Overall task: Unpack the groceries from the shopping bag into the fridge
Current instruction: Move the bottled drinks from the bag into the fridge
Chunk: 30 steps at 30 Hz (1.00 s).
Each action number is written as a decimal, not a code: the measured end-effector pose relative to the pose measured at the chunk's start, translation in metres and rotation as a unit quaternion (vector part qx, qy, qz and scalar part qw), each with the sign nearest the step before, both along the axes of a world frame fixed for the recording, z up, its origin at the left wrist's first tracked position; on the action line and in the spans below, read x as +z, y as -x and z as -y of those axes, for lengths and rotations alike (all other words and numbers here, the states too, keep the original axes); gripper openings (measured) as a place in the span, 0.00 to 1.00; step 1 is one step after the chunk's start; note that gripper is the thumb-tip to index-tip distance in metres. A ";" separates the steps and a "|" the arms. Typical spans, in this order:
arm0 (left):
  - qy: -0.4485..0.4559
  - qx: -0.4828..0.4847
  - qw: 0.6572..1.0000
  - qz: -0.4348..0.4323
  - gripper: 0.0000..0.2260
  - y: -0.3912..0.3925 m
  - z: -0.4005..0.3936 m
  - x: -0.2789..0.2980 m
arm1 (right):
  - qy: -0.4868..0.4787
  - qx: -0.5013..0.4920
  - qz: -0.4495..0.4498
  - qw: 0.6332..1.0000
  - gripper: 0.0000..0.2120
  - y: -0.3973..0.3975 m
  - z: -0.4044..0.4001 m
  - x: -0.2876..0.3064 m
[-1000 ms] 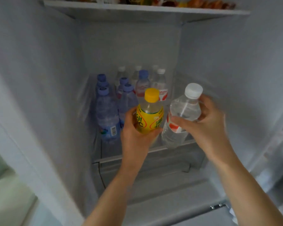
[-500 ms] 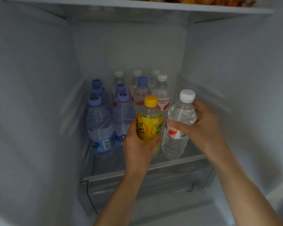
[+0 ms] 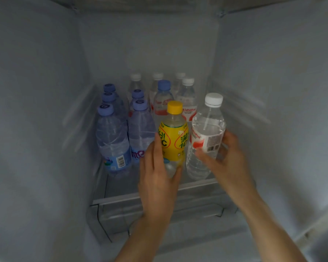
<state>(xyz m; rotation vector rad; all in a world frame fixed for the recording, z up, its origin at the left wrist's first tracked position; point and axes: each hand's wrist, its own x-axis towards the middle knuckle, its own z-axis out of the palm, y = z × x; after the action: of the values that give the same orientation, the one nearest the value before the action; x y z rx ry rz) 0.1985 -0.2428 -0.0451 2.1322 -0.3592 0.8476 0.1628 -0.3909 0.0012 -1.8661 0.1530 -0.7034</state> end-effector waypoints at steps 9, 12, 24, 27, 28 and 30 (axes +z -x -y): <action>-0.020 -0.003 1.000 -0.012 0.48 -0.001 0.018 -0.003 | 0.048 -0.039 -0.031 0.998 0.37 0.000 -0.004 -0.037; -0.036 0.005 0.999 -0.016 0.47 -0.008 0.024 -0.003 | 0.052 -0.032 -0.025 0.998 0.37 -0.013 0.000 -0.037; -0.077 0.086 0.993 -0.036 0.47 -0.023 0.035 0.001 | 0.057 -0.001 -0.009 0.998 0.39 -0.050 0.006 -0.040; -0.074 0.087 0.993 -0.039 0.47 -0.023 0.035 0.002 | 0.056 -0.001 -0.006 0.998 0.39 -0.052 0.008 -0.041; -0.071 0.084 0.993 -0.041 0.47 -0.024 0.034 0.002 | 0.054 0.000 -0.008 0.999 0.39 -0.052 0.009 -0.042; -0.067 0.074 0.994 -0.041 0.46 -0.025 0.032 0.002 | 0.050 0.001 -0.011 0.999 0.36 -0.051 0.010 -0.042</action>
<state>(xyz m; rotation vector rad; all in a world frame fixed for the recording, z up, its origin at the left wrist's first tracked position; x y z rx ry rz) 0.2231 -0.2749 -0.0427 2.3329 -0.2225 0.8365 0.2139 -0.4011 -0.0408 -1.9698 0.1317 -0.6992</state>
